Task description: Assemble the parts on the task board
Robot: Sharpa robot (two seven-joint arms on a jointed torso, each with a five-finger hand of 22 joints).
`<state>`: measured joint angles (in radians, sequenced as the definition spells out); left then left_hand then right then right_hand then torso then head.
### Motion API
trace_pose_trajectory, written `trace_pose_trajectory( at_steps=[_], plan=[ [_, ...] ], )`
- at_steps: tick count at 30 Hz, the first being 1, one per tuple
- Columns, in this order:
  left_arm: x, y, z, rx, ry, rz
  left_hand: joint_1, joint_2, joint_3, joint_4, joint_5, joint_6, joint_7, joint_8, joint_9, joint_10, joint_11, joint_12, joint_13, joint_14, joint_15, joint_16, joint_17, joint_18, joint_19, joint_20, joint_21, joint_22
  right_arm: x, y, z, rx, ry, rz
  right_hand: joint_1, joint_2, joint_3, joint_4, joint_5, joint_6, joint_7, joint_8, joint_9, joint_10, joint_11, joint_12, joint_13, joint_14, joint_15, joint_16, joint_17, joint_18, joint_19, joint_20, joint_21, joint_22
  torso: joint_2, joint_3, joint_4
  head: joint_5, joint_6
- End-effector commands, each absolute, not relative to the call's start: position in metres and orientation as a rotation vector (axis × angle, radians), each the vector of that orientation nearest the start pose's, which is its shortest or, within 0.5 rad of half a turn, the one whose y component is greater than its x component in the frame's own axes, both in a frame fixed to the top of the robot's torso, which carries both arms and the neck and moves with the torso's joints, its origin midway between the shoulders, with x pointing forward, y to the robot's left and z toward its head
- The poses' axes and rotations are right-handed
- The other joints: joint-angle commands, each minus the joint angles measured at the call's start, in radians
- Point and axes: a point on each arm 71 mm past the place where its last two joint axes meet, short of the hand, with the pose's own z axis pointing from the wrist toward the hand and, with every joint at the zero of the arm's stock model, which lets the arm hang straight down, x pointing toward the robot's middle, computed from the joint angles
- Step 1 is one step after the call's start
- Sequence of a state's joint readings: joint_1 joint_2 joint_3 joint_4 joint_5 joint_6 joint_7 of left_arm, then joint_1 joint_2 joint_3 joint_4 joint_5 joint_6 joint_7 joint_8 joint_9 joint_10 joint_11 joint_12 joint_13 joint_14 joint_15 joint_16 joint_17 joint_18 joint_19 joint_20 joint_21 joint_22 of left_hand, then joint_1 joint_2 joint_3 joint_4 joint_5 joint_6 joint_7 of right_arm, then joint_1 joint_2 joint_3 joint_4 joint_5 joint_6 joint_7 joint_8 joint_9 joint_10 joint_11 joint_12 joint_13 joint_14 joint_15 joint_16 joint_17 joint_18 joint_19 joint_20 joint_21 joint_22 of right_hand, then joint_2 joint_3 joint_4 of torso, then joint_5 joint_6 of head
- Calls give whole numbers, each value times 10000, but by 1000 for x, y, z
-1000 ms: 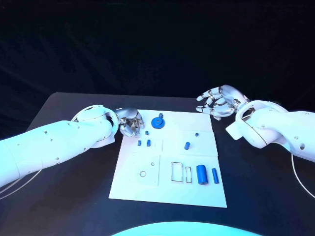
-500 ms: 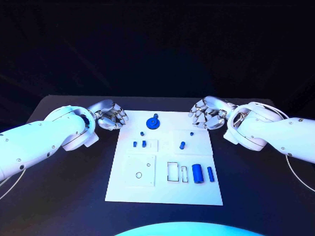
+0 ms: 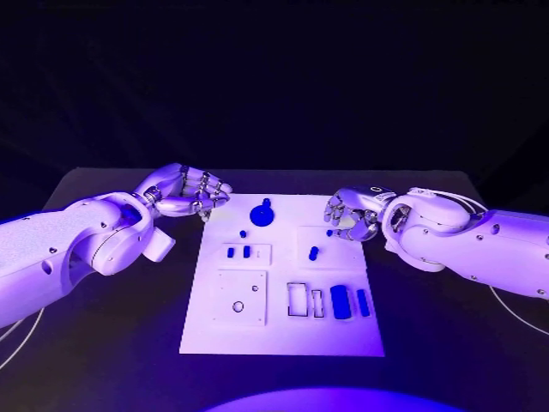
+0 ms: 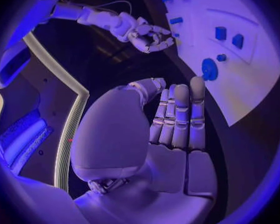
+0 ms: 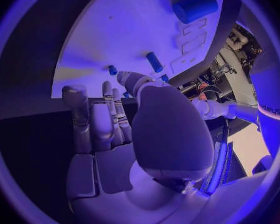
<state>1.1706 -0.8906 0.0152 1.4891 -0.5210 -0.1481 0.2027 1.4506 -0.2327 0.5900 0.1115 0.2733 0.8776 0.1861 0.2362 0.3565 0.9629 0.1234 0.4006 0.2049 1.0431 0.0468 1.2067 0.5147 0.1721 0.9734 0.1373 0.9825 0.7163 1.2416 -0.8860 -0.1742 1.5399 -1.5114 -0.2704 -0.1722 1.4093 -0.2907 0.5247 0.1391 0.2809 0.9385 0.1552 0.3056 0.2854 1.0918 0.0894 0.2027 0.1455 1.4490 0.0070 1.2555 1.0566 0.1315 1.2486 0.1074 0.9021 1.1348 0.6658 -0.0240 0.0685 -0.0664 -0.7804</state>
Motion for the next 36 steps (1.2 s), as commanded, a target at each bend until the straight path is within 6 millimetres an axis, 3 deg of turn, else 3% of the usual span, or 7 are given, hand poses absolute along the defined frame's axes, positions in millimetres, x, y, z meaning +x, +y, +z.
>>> trace_pose_trajectory(
  at_steps=[1, 14, 25, 34, 36],
  plan=[
    [489, 231, -178, -9225, 16079, -15315, -30, 93, -27, -46, 10, -51, 56, 58, 5, -74, 23, 54, 2, -96, 12, -43, -12, 135, -24, 25, -70, -13, 471, -220, -220, -3049, 17991, 4096, -74, -4, -19, -59, -31, 51, 22, -39, -19, -11, 54, -78, -61, 49, 42, -62, -53, 82, -53, 4, -113, -57, 7, -10, 8, -19, 7],
    [488, 238, -178, -10131, 15835, -15434, -57, 124, -75, -81, 17, -98, 98, 74, 0, -173, 61, 126, 5, -234, 44, -204, -105, 131, -99, 47, -188, -79, 470, -211, -231, -3327, 18242, 4126, -74, 96, 42, -207, -5, 176, 18, -69, -58, 105, 55, -220, -277, 101, 42, 9, 85, 61, 52, 22, -21, 35, 19, 14, 2, -34, -25],
    [488, 240, -179, -10188, 15813, -15342, -74, 119, -127, -124, 13, -225, 152, 76, -11, -515, 139, 108, -28, -328, 101, -311, -178, 125, -159, 87, -284, -133, 472, -205, -236, -3292, 18169, 4219, -61, 224, 480, -295, 8, 328, 7, -82, -91, 332, 30, -299, -459, 142, 7, 73, 187, 36, 164, 1, 130, 177, 18, 24, -8, -3, -64],
    [488, 239, -178, -10086, 15895, -15338, -60, 139, -128, -139, 16, -243, 158, 85, -9, -551, 145, 127, -26, -333, 107, -317, -187, 128, -161, 94, -293, -139, 470, -201, -241, -3358, 18450, 4266, -67, 458, 837, -594, -32, 866, -134, 120, 19, 1225, -185, -160, -424, 412, -161, 710, 1053, -194, 771, -122, 1404, 1071, 9, 11, -7, 5, -108],
    [487, 239, -178, -10048, 15910, -15328, -60, 139, -128, -139, 16, -243, 158, 85, -9, -551, 145, 127, -26, -333, 107, -317, -187, 128, -161, 94, -293, -139, 469, -201, -243, -3485, 18578, 4084, -36, 580, 843, -749, -49, 1195, -250, 291, 134, 1593, -309, -82, -351, 454, -255, 833, 1210, -267, 951, -189, 1819, 1363, 11, 15, -6, 36, -121]
  ],
)
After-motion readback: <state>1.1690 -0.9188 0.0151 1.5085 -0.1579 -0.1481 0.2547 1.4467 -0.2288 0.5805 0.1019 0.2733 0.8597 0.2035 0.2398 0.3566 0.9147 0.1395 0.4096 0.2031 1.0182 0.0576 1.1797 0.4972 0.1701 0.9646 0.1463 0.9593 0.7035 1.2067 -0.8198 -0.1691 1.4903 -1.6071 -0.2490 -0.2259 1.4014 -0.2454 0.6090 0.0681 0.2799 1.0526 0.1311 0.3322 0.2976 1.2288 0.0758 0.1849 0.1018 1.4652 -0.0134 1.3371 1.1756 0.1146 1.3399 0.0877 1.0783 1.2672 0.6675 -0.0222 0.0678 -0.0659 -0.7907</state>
